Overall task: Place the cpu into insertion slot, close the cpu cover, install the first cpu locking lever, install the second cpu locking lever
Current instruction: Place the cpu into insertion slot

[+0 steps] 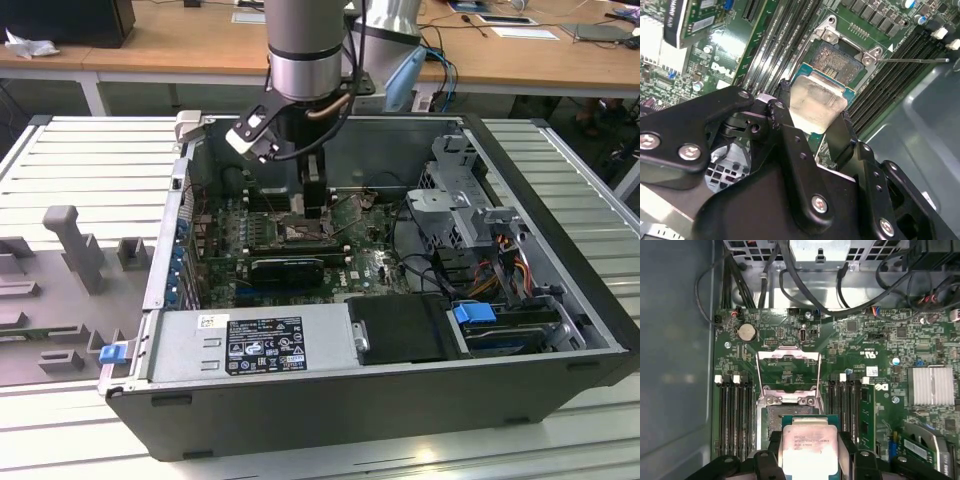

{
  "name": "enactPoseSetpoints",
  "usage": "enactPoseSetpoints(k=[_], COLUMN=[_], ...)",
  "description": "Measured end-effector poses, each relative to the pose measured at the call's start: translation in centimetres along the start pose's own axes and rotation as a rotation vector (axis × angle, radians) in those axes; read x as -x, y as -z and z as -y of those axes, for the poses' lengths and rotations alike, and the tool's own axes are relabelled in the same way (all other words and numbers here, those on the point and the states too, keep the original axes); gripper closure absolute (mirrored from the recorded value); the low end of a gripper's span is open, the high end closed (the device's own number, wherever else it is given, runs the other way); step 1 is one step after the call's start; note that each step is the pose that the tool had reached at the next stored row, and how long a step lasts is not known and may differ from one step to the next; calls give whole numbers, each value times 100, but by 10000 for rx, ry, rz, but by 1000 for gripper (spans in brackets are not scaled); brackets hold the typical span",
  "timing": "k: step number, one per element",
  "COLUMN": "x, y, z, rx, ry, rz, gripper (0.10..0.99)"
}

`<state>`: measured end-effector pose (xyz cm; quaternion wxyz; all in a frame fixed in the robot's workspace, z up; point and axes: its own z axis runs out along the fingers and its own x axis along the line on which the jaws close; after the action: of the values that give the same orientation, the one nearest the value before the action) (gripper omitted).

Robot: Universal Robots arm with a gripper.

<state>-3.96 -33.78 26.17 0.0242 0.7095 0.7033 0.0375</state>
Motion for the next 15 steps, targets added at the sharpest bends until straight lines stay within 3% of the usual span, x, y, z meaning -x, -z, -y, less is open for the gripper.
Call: enactPoseSetpoints(k=[8,15], x=[-8,-89], y=[-168,-259], z=[18,81], rx=[-14,-15], ry=[-1,1], rz=[1,1], gripper=[557,557])
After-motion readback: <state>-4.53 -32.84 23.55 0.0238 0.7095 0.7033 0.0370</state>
